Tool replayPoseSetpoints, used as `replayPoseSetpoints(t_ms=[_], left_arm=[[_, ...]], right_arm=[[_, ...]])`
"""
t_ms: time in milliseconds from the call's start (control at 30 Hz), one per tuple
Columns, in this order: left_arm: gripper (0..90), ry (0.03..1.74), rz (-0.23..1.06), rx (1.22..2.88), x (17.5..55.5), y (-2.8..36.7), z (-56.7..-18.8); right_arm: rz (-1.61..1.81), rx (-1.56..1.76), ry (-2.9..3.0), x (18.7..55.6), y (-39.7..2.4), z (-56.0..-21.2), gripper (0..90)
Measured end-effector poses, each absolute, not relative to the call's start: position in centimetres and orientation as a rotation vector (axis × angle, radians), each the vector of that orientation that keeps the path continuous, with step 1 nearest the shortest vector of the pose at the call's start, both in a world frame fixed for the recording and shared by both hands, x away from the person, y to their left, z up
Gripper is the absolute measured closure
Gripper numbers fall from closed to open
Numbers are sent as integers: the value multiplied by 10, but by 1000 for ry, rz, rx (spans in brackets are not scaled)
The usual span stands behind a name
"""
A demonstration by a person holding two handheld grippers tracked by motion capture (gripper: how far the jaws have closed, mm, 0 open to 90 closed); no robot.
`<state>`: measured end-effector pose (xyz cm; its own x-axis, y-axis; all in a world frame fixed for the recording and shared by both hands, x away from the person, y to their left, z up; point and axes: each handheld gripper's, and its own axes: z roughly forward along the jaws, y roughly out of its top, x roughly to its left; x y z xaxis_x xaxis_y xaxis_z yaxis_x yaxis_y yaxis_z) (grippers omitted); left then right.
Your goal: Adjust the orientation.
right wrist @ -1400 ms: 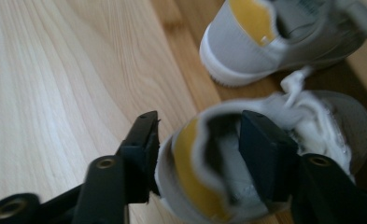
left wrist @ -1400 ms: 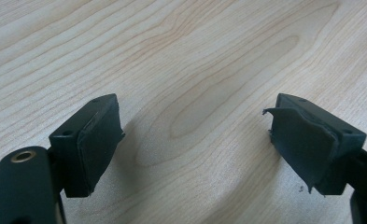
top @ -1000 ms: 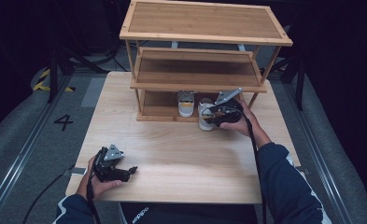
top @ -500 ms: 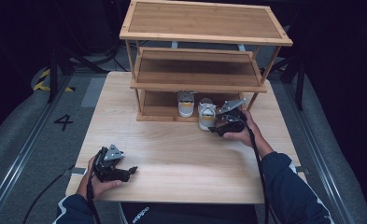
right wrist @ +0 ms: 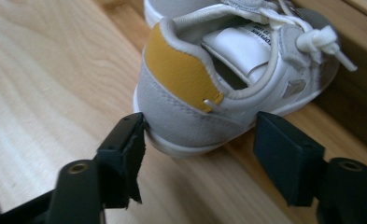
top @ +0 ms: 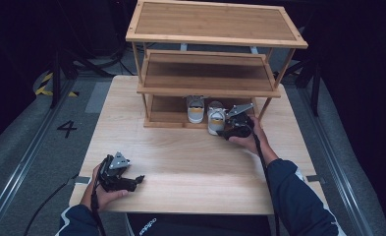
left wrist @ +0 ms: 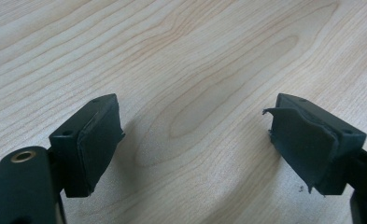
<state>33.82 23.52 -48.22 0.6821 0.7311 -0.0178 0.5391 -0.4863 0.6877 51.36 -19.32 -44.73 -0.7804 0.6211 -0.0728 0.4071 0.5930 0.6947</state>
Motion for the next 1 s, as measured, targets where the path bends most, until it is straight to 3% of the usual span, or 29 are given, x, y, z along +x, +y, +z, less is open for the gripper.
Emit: replayPoseSetpoints(t_ms=[100, 467, 567, 733, 800, 867, 1000], left_arm=[[169, 971, 364, 2211, 338, 235, -482], [169, 969, 364, 2212, 338, 235, -482], [168, 969, 364, 2212, 338, 235, -482], [169, 964, 364, 2215, 338, 235, -482], [169, 963, 365, 2220, 338, 235, -482], [169, 961, 363, 2218, 338, 235, -482], [169, 961, 362, 2218, 338, 235, -482]], right_arm=[[980, 855, 2484, 519, -192, -447, 436], [978, 864, 2436, 536, -181, -449, 488], [974, 861, 2420, 539, -178, -448, 542], [962, 863, 2420, 540, -177, -448, 540], [980, 881, 2416, 540, -177, -449, 508], [983, 903, 2406, 541, -177, -450, 377], [1006, 933, 2385, 542, -172, -453, 266]])
